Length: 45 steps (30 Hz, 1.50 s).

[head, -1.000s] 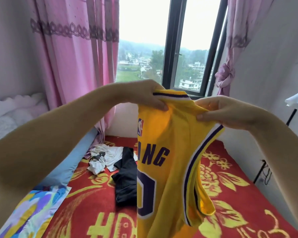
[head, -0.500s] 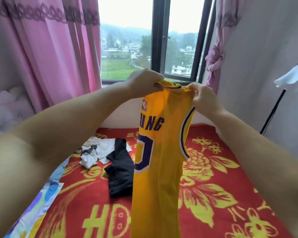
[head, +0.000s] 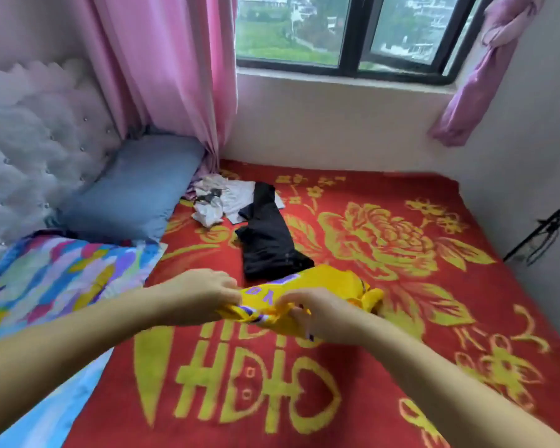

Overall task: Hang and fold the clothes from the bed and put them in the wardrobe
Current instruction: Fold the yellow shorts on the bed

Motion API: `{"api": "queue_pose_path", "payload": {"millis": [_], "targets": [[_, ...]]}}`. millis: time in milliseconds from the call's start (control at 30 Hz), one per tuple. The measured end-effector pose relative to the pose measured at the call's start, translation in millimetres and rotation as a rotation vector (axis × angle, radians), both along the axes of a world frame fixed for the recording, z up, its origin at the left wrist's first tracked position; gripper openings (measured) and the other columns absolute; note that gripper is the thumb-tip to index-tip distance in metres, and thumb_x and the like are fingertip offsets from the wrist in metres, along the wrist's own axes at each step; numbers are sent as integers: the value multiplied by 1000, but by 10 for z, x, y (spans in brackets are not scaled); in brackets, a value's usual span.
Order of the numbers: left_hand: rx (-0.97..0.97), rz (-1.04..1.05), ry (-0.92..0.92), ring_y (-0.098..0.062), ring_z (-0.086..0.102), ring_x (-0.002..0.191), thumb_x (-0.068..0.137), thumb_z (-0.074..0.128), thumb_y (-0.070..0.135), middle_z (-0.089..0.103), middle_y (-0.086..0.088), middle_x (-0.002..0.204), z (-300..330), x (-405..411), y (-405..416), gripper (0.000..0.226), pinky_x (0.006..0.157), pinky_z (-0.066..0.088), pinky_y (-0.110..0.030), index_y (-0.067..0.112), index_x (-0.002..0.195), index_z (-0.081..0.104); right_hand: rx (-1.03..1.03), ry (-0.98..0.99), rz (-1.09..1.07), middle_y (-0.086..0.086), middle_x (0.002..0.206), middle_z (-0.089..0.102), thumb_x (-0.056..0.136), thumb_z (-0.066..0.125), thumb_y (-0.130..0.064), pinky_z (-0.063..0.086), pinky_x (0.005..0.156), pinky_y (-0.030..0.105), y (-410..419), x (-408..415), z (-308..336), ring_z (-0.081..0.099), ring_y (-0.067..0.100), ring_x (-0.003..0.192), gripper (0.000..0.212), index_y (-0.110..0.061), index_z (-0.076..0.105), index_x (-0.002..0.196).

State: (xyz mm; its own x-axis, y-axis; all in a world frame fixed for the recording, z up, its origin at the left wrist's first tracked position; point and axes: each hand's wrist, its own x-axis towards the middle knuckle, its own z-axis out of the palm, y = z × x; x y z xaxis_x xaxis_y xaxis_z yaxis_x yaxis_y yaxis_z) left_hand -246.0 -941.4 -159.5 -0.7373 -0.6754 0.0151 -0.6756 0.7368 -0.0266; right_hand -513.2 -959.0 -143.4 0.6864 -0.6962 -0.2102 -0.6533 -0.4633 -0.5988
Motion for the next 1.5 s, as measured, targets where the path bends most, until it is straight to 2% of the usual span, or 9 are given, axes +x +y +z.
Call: {"api": "queue_pose_path", "payload": {"millis": [200, 367, 567, 800, 1000, 1167, 1300, 1400, 1500], "targets": [[545, 92, -576, -30, 50, 115, 93, 43, 18, 51, -12, 123, -2138, 730, 1206, 27, 90, 41, -41, 23, 118, 49, 499, 281, 140, 10, 132, 58, 93, 50, -17, 40, 94, 29, 1216, 643, -1959, 53, 26, 120, 39, -13, 55, 131], [934, 207, -511, -32, 42, 125, 95, 43, 22, 43, -12, 134, -2817, 386, 1532, 37, 95, 40, -41, 19, 131, 46, 682, 318, -157, 7, 123, 64, 92, 47, -17, 42, 88, 21, 1340, 130, -2717, 60, 19, 110, 37, -15, 59, 127], [995, 567, -19, -24, 56, 111, 96, 43, 23, 62, -5, 120, -3089, -951, 805, 27, 83, 44, -32, 17, 116, 61, 720, 299, -545, 6, 96, 65, 96, 37, -2, 43, 54, 17, 547, -996, -3083, 61, 15, 76, 32, -2, 59, 120], [1166, 1877, 1009, -35, 60, 98, 94, 51, 26, 63, -25, 101, -3864, -2075, 231, 29, 92, 50, -46, -1, 92, 62, 516, 257, -619, 6, 114, 59, 97, 34, -5, 52, 75, 38, -1479, -1657, -3428, 65, 25, 102, 35, -8, 57, 123], [867, 2676, 1499, -38, 52, 115, 83, 66, 39, 51, -18, 126, -4284, -2258, 29, 60, 98, 45, -51, 2, 124, 44, 366, 173, -697, 15, 148, 35, 98, 38, -5, 57, 74, 42, -2758, -1454, -3793, 54, 34, 117, 54, -15, 26, 149], [729, 2734, 1534, -31, 54, 107, 88, 66, 29, 54, -11, 118, -4202, -2398, 23, 46, 97, 47, -42, 3, 121, 46, 465, 175, -739, 15, 148, 30, 98, 42, -12, 59, 54, 37, -3270, -1254, -4134, 52, 32, 117, 57, -17, 18, 150], [837, 2616, 1747, -19, 47, 82, 91, 64, 30, 48, -1, 84, -4114, -2492, 41, 23, 83, 44, -36, 11, 94, 54, 308, 265, -760, 15, 106, 52, 96, 52, -31, 47, 54, 34, -3426, -1187, -4172, 56, 21, 72, 48, -4, 41, 134], [898, 2600, 1834, -15, 47, 79, 92, 62, 29, 45, -1, 78, -4072, -2557, 85, 17, 84, 44, -33, 14, 93, 55, 162, 234, -766, 10, 99, 58, 94, 52, -32, 52, 71, 41, -3494, -1212, -4070, 60, 26, 83, 21, -14, 55, 105], [867, 2609, 1879, -15, 46, 80, 93, 60, 24, 43, -3, 79, -4017, -2581, 203, 17, 92, 44, -32, 11, 100, 53, 173, 188, -740, 1, 76, 50, 97, 40, -21, 47, 49, 30, -3477, -1332, -3902, 54, 17, 61, 13, -16, 51, 95]]}}
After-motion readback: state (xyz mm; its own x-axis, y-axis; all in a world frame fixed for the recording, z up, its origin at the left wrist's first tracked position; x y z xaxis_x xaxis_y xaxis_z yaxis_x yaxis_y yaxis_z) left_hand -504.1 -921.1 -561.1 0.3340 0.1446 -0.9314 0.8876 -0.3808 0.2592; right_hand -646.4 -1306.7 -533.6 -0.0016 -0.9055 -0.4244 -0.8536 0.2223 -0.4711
